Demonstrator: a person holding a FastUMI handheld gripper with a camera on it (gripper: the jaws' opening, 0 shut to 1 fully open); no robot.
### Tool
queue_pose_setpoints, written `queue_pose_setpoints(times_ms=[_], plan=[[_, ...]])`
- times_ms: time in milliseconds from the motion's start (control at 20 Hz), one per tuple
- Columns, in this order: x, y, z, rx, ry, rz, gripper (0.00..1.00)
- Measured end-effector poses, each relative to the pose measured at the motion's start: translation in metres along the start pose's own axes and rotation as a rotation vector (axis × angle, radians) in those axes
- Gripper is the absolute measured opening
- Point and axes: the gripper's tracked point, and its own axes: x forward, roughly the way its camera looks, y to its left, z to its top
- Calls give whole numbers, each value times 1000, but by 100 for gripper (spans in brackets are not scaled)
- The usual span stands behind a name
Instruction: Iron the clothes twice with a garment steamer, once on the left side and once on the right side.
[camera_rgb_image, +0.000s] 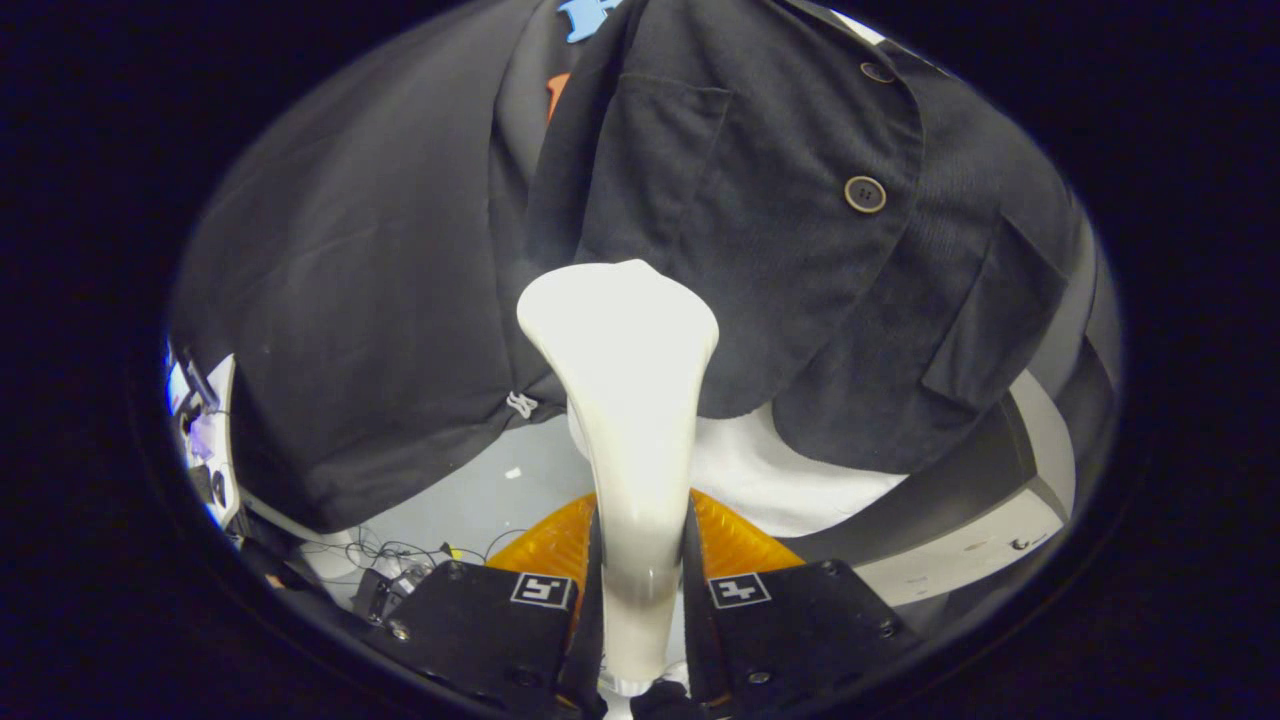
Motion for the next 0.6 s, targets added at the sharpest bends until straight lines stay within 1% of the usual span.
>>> queue_pose_setpoints(times_ms=[100, 250, 400, 500, 600], plan=[[-2, -3, -3, 9, -2, 5, 36], [-20, -6, 2, 25, -29, 29, 36], [-56, -15, 12, 59, -83, 64, 36], [-83, -39, 20, 85, -136, 76, 36], [-121, -61, 28, 111, -213, 97, 36]])
